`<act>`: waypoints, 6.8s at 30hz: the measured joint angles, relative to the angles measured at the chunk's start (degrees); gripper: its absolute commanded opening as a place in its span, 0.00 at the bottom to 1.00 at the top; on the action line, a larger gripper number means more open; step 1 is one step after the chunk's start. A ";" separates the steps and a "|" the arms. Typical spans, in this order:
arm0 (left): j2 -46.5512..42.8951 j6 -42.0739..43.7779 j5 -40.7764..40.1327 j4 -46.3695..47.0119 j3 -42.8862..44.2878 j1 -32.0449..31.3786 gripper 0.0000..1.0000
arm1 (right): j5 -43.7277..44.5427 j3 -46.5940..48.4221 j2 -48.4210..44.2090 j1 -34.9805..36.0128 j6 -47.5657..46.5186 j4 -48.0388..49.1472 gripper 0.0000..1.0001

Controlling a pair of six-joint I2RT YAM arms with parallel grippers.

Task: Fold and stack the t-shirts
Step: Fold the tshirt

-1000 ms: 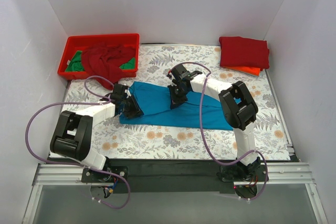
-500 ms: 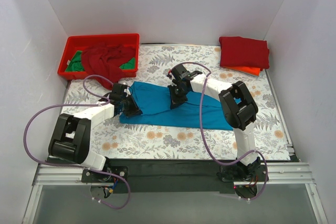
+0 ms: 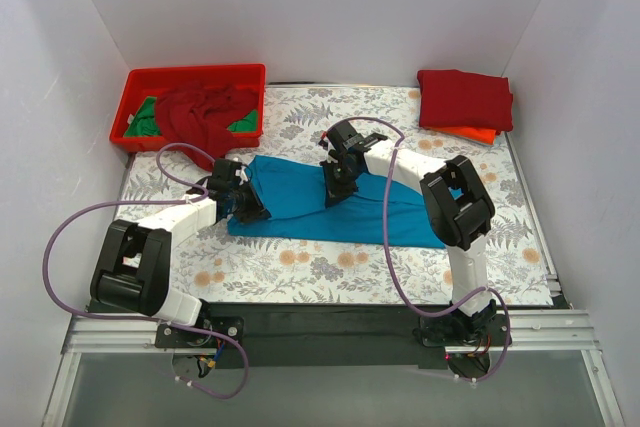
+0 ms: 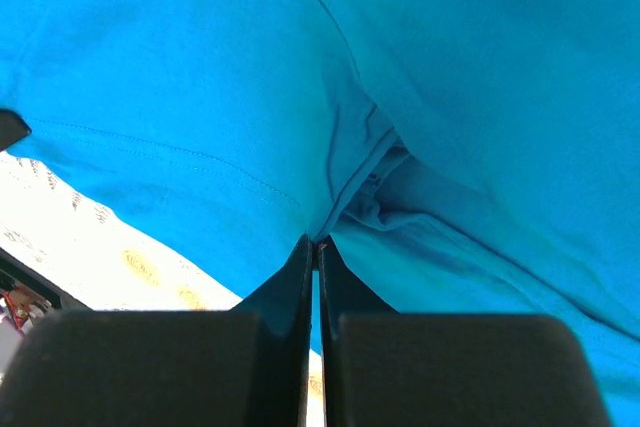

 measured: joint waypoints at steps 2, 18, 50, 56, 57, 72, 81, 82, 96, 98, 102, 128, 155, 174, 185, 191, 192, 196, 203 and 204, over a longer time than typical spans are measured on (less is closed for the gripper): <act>0.00 -0.02 0.02 -0.07 0.00 0.00 0.06 | 0.00 0.00 0.00 0.00 0.00 -0.02 0.01; 0.00 -0.52 0.02 -0.83 0.00 0.00 0.00 | -0.02 0.00 -0.02 0.00 0.00 -0.15 0.01; -6.43 -2.03 1.92 -4.87 -4.02 0.00 0.00 | -1.20 -4.31 -2.93 0.15 0.50 -1.62 0.01; -6.03 -2.08 1.97 -4.85 -4.02 0.00 0.00 | -1.53 -4.31 -2.93 0.17 0.50 -1.60 0.01; -5.88 -2.08 1.99 -4.85 -4.02 0.00 0.00 | -1.57 -4.31 -2.93 0.17 0.50 -1.60 0.01; -4.61 -2.21 0.70 -9.16 -1.73 0.00 0.54 | -1.92 -4.24 -2.93 0.17 0.85 -2.32 0.36; 4.02 2.32 -3.13 -9.99 17.75 4.17 0.55 | 1.14 -1.84 -7.72 -3.58 -0.09 -6.40 0.44; 5.66 2.84 -3.37 -9.53 19.23 5.09 0.55 | 1.42 -1.84 -9.07 -5.33 -0.31 -6.60 0.44; 26.18 7.39 -3.26 -7.15 31.87 8.48 0.49 | 10.10 -7.52 -17.03 -35.43 -9.01 -7.65 0.42; 27.15 7.65 -3.23 -6.78 32.50 8.55 0.47 | 10.97 -7.98 -16.63 -37.33 -10.12 -7.82 0.42; 28.79 7.76 -2.84 -6.14 33.31 8.79 0.42 | 12.00 -7.98 -15.30 -40.26 -11.78 -7.69 0.41; 31.61 4.76 0.63 -3.02 36.52 8.85 0.24 | 13.33 -9.38 -6.64 -49.16 -16.15 -5.35 0.35; 33.51 4.63 1.25 -1.68 35.85 10.08 0.00 | 11.72 -8.48 -4.72 -50.53 -16.65 -3.21 0.01; 30.25 6.12 -1.42 -3.61 34.80 10.88 0.50 | 16.57 -7.74 -4.87 -51.06 -16.48 -4.48 0.46; 21.24 5.70 -3.30 -6.69 34.80 8.74 0.53 | 12.63 -2.60 -10.71 -51.17 -15.02 -6.16 0.52; 17.25 4.13 -3.52 -6.95 34.01 2.54 0.53 | 8.02 -2.75 -13.35 -44.76 -13.27 -6.10 0.52; 17.25 3.78 -3.43 -6.95 33.86 1.44 0.53 | 7.56 -3.04 -13.35 -42.77 -13.05 -5.95 0.52; 17.40 1.95 -2.27 -7.43 33.24 -2.40 0.54 | 5.84 -5.18 -13.18 -34.34 -11.76 -5.77 0.52; 21.11 -1.27 2.01 -5.73 32.39 -4.44 0.54 | 3.08 -8.72 -11.76 -28.24 -10.03 -4.02 0.51; 21.81 -1.44 2.60 -5.64 32.00 -4.44 0.54 | 2.99 -9.33 -11.52 -28.37 -9.88 -3.56 0.51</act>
